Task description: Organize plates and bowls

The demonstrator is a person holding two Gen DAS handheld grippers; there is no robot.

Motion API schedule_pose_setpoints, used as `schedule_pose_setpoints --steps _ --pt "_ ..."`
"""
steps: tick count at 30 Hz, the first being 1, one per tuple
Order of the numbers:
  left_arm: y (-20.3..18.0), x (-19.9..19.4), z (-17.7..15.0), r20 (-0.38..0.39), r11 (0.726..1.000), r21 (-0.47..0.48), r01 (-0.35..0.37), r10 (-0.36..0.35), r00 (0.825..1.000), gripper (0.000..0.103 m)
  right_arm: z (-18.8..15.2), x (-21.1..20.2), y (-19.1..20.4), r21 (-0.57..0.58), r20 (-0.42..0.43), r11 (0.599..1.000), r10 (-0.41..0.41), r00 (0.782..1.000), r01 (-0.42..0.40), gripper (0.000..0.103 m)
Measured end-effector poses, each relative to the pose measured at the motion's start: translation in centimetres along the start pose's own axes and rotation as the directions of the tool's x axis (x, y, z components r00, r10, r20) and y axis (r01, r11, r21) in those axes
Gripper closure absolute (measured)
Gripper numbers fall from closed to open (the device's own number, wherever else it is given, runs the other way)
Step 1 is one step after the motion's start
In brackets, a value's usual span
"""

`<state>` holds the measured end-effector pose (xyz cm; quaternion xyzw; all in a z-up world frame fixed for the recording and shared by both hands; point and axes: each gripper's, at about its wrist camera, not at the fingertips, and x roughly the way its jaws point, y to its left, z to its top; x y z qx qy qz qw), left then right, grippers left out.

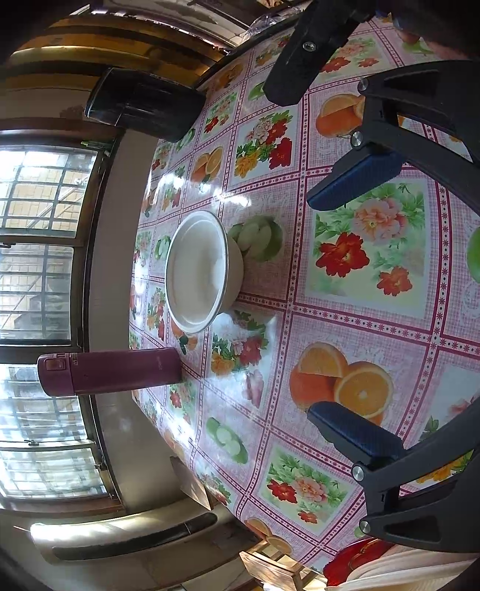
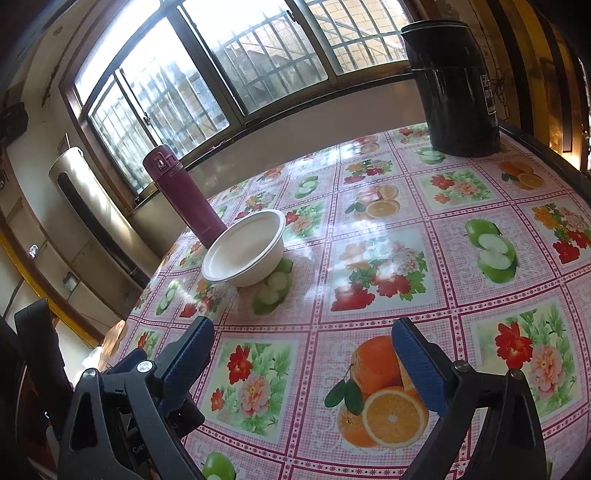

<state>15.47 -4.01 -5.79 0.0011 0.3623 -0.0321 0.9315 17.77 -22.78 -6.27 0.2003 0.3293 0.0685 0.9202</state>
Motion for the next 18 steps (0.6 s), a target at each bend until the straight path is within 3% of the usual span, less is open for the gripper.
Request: schedule_pose_setpoints --steps 18 --pt "-0.03 0.21 -0.04 -0.011 1.000 0.001 0.006 -0.006 1.000 0.000 -0.40 0.57 0.30 -0.008 -0.024 1.000 0.005 1.000 -0.005 0.005"
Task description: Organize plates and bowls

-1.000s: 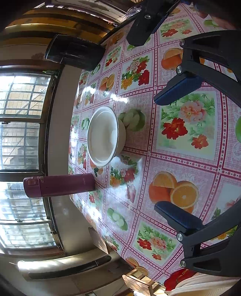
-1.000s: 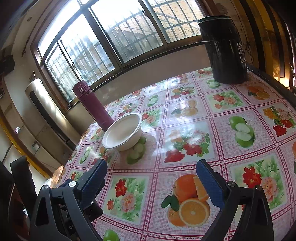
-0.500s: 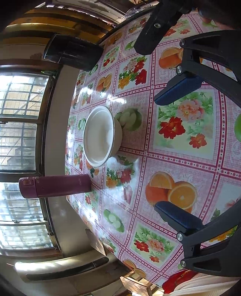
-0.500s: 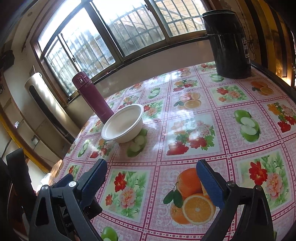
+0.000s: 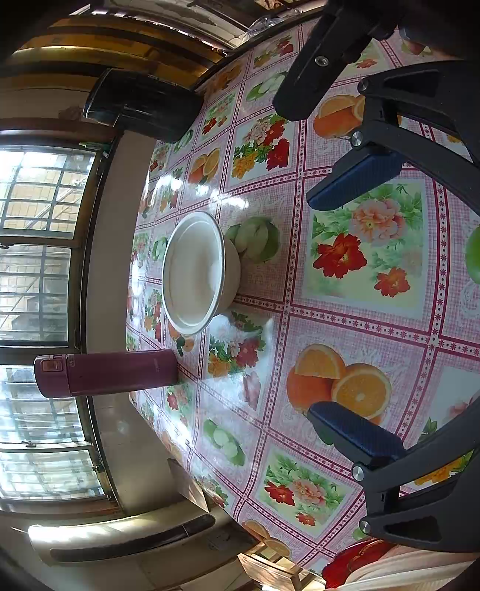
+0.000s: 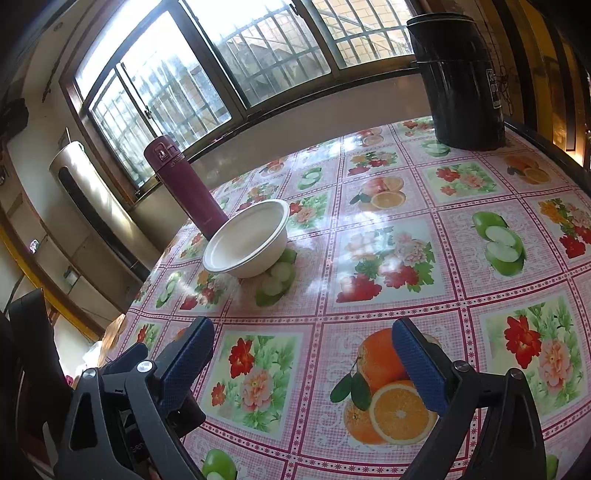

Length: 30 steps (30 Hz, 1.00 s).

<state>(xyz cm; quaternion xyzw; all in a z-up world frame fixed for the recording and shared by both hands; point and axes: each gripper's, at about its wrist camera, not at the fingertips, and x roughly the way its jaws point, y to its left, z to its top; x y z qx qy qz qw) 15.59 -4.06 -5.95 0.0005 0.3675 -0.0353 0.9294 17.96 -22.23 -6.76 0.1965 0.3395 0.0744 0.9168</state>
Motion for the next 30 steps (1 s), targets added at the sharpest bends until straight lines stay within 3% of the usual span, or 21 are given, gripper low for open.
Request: schedule_pose_setpoints --steps 30 --pt "-0.05 0.39 -0.20 -0.023 1.000 0.003 0.004 -0.004 1.000 0.000 -0.33 0.38 0.56 -0.006 -0.020 1.000 0.008 1.000 -0.008 0.005"
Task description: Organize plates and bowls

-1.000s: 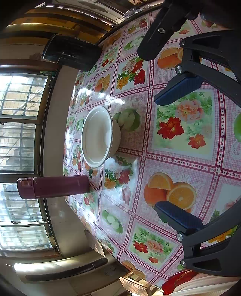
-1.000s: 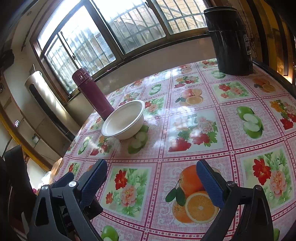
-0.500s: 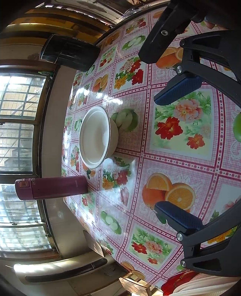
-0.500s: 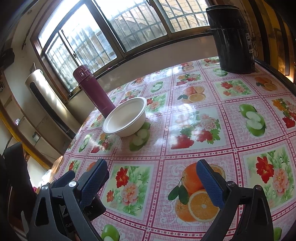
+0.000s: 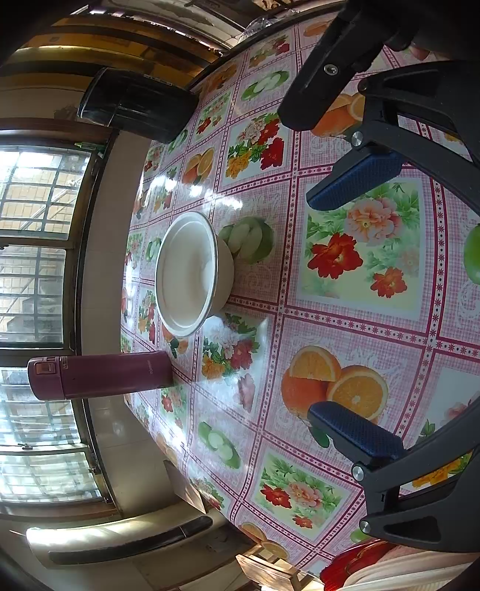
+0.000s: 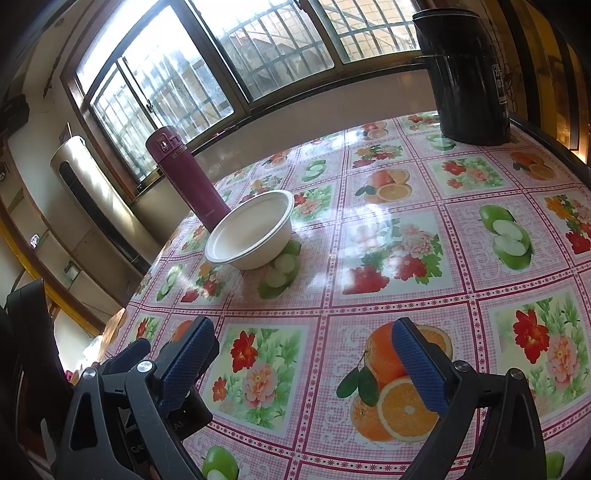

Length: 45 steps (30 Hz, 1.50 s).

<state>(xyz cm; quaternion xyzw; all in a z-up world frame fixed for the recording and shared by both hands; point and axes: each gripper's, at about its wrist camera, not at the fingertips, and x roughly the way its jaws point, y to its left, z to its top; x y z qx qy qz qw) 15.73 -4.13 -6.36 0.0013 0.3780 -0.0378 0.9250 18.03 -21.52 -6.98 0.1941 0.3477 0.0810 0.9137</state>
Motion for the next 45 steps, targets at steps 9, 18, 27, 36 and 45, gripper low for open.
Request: schedule_pose_setpoints --steps 9,18,27,36,45 --pt "-0.1 0.2 0.0 -0.012 1.000 0.002 0.002 -0.002 1.000 0.000 -0.3 0.5 0.0 0.000 -0.016 1.000 0.002 1.000 -0.002 0.005" --pt "0.0 0.3 -0.1 -0.022 1.000 0.001 0.007 -0.007 1.000 0.000 -0.3 0.7 0.1 -0.001 -0.024 1.000 0.003 1.000 -0.003 0.005" --pt "-0.1 0.4 -0.1 -0.026 1.000 0.001 0.006 -0.006 1.000 0.000 -0.4 0.9 0.0 0.004 -0.034 1.000 0.004 0.999 -0.004 0.005" --pt "-0.3 0.6 -0.1 -0.035 1.000 0.007 0.008 -0.007 0.999 0.000 -0.6 1.1 0.3 -0.005 -0.045 1.000 0.004 0.999 -0.004 0.005" --pt "-0.2 0.5 -0.2 -0.035 1.000 0.007 0.010 -0.010 0.999 0.000 -0.5 1.1 0.4 -0.008 -0.045 1.000 0.007 0.999 -0.007 0.005"
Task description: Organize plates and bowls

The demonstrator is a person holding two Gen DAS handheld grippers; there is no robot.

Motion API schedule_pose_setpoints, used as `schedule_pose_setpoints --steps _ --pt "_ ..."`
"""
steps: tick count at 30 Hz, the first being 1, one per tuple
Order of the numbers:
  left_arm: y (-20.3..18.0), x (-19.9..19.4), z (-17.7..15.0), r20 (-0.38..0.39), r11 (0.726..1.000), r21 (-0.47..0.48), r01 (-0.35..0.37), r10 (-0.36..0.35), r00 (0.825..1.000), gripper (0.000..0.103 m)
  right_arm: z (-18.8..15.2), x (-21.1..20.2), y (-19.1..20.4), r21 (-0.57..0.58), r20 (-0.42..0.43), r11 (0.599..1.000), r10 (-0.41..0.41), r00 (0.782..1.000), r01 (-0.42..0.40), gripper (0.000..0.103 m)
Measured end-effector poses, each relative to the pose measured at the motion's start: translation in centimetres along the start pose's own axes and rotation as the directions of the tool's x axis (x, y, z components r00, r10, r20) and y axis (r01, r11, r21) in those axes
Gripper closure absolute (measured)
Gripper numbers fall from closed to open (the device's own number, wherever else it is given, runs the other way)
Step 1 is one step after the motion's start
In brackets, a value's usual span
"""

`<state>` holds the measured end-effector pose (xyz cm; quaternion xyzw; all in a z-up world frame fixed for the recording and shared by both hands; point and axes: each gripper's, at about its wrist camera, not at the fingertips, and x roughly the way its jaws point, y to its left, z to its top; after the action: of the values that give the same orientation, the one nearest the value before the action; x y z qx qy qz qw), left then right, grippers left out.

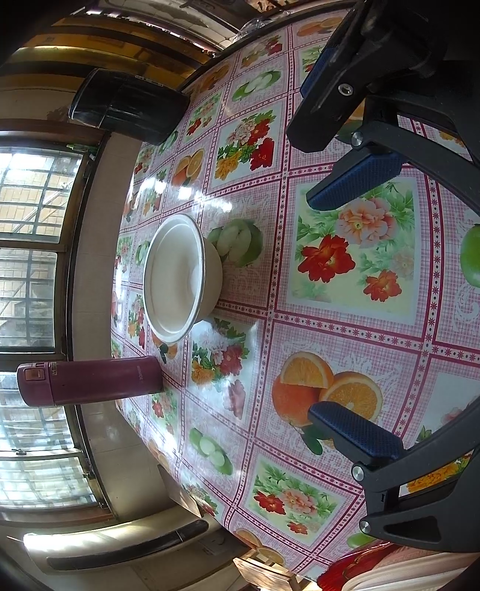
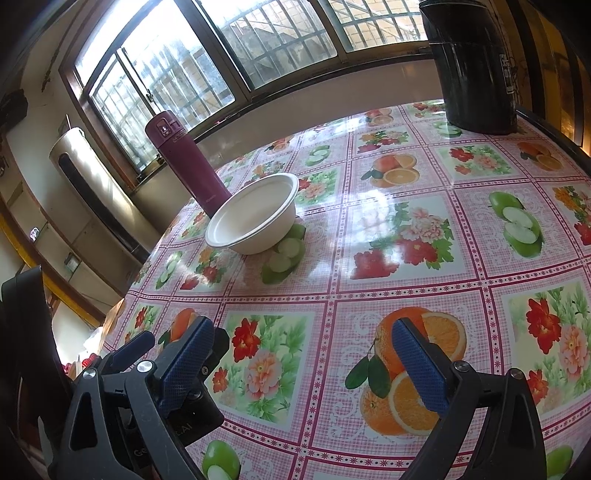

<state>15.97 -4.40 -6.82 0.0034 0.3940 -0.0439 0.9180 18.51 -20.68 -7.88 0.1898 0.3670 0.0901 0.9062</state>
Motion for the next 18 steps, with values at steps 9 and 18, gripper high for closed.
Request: schedule_pose_setpoints --steps 9,18 --pt "0.1 -0.4 -0.1 0.011 1.000 0.002 -0.002 0.002 1.000 0.000 0.1 0.0 -0.2 0.012 0.001 1.000 0.012 1.000 -0.012 0.005" --pt "1.1 -1.4 1.5 -0.003 1.000 0.022 -0.013 0.013 1.000 0.000 1.2 -0.7 -2.5 0.113 0.033 0.993 0.014 0.999 -0.018 0.005"
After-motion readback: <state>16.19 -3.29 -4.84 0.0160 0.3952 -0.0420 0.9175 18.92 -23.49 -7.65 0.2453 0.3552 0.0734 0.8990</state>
